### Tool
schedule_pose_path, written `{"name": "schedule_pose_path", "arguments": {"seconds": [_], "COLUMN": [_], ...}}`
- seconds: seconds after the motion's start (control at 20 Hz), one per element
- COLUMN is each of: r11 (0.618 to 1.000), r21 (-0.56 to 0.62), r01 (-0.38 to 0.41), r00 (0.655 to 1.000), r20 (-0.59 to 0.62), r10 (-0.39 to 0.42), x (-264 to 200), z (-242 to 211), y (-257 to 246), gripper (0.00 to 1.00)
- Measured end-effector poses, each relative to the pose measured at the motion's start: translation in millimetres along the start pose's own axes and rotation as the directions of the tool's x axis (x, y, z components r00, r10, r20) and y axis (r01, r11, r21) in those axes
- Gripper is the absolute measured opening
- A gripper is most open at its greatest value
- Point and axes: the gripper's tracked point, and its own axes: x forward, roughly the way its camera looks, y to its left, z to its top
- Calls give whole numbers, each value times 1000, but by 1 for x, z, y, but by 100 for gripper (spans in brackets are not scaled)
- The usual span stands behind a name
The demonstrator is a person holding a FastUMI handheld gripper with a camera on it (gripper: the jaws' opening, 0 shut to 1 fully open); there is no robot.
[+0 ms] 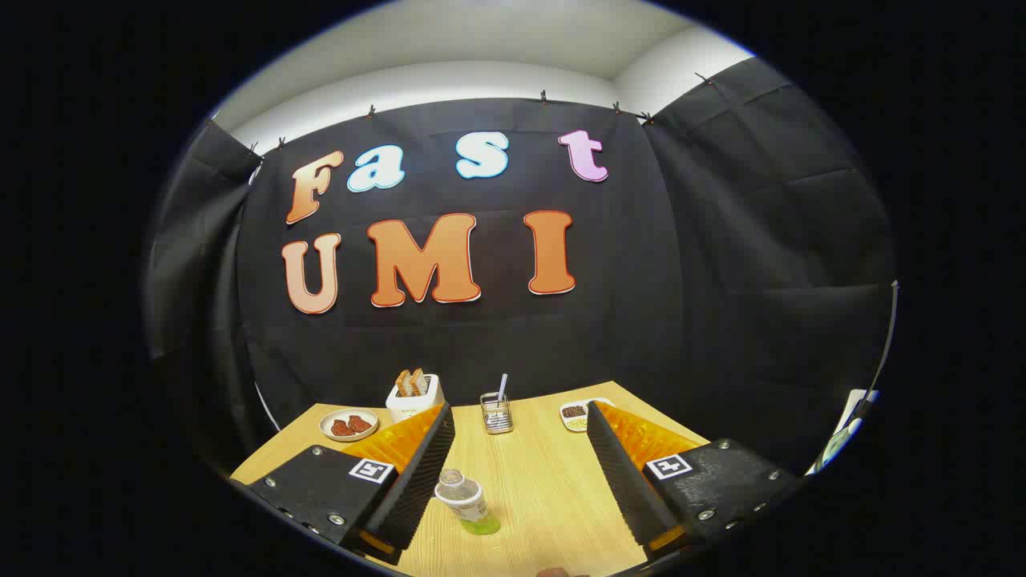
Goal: Take the bottle from table, then pour the juice into the cup, finally place the bottle on the coaster
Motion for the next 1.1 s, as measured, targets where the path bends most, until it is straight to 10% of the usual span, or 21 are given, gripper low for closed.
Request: {"name": "schedule_pose_path", "arguments": {"seconds": [1.1], "r11": [995], "r21": [-71], "r01": [-70], "r00": [997], "r20": [-42], "r10": [67], "x": [2], "z": [-35], "y": [29], "gripper": [98]}}
